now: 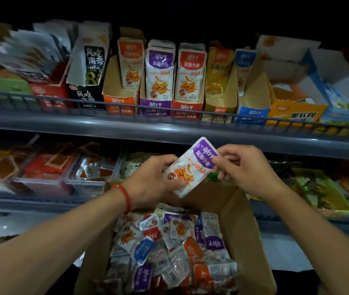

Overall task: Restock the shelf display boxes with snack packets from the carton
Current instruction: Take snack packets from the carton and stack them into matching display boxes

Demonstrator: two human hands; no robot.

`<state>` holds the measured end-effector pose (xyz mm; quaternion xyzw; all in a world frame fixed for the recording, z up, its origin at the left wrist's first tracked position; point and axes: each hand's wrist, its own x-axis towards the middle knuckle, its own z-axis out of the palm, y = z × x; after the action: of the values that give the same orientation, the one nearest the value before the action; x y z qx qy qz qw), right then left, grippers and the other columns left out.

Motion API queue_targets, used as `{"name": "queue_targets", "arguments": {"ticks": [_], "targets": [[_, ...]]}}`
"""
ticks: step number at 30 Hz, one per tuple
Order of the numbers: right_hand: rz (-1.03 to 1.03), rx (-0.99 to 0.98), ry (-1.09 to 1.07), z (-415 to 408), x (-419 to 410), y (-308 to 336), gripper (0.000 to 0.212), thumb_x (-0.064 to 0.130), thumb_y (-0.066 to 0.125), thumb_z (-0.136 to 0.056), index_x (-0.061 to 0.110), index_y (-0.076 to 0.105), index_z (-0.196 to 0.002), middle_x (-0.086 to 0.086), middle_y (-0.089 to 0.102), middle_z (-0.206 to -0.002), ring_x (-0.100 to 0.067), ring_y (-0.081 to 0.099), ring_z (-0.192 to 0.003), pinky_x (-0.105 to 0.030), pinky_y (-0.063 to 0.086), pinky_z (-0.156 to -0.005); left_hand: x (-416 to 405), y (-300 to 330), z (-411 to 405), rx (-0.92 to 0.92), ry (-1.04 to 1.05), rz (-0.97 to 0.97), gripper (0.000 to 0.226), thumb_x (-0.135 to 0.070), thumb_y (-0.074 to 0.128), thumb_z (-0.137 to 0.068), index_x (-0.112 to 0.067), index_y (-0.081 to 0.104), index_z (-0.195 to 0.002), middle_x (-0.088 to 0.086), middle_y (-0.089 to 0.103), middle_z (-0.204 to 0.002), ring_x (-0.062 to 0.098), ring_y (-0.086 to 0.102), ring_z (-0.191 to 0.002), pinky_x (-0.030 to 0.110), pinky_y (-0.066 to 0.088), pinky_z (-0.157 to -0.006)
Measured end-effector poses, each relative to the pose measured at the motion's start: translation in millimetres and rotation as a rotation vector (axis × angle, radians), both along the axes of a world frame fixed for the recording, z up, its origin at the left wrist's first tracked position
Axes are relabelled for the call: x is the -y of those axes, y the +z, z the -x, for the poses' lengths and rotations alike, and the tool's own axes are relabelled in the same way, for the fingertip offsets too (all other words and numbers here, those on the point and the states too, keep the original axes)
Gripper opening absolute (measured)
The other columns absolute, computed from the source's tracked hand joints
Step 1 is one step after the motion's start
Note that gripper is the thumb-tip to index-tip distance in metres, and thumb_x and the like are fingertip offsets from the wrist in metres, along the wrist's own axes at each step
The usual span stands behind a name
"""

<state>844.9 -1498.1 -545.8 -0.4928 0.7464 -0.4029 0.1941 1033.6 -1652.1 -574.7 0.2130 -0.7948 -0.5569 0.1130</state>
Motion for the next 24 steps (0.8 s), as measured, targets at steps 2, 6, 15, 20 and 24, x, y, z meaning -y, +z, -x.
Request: {"name": "queue_targets", "arguments": {"ticks": [2,6,15,20,24], "targets": [[0.012,0.036,-0.014,-2.5,1.8,4.7,0.009,0.024,0.064,-0.099,0.023,0.070,-0.106,0.003,0.077,-0.083,-0.016,0.072,-0.071,-0.027,0.056,-0.067,5.9,3.7,-0.9,-0.015,0.044,0.069,0.025,-0.017,0.080,-0.083,-0.022,0.066,-0.103,-0.005,0.076,-0.098,0.006,0.073,-0.089,0.037,0.063,-0.080],[0.096,-0.044,-0.009,-10.9,16.5,27.8,0.013,0.032,0.064,-0.096,0.024,0.072,-0.102,0.006,0.076,-0.090,-0.016,0.073,-0.076,-0.038,0.061,-0.069,16.6,13.3,-4.4,-0.021,0.080,0.233,0.017,-0.026,0.079,-0.086,-0.025,0.068,-0.098,-0.009,0.074,-0.095,-0.001,0.071,-0.086,0.036,0.062,-0.078],[0.324,-0.613,-0.038,1.6,101.6,158.7,0.017,0.034,0.056,-0.103,0.026,0.068,-0.113,0.008,0.070,-0.095,-0.004,0.064,-0.077,-0.029,0.056,-0.074,41.7,23.2,-16.6,-0.354,0.529,-0.129,0.011,-0.012,0.069,-0.091,-0.019,0.064,-0.098,-0.001,0.067,-0.071,0.025,0.072,-0.077,0.052,0.060,-0.078],[0.238,-0.790,-0.061,8.7,154.3,178.1,0.028,0.036,0.052,-0.104,0.021,0.064,-0.125,0.009,0.060,-0.112,-0.006,0.058,-0.102,-0.021,0.049,-0.076,47.9,20.6,-17.6,-0.331,0.564,-0.092,0.019,-0.012,0.067,-0.090,-0.028,0.063,-0.098,-0.005,0.069,-0.078,0.024,0.072,-0.079,0.051,0.061,-0.076],[0.151,-0.888,-0.038,7.0,182.8,163.1,0.026,0.035,0.054,-0.104,0.022,0.065,-0.124,0.002,0.067,-0.118,-0.012,0.062,-0.103,-0.036,0.056,-0.084,51.2,23.3,-16.2,-0.330,0.592,-0.106,0.023,-0.008,0.065,-0.090,-0.029,0.062,-0.098,-0.001,0.071,-0.086,0.023,0.071,-0.077,0.051,0.061,-0.074]]}}
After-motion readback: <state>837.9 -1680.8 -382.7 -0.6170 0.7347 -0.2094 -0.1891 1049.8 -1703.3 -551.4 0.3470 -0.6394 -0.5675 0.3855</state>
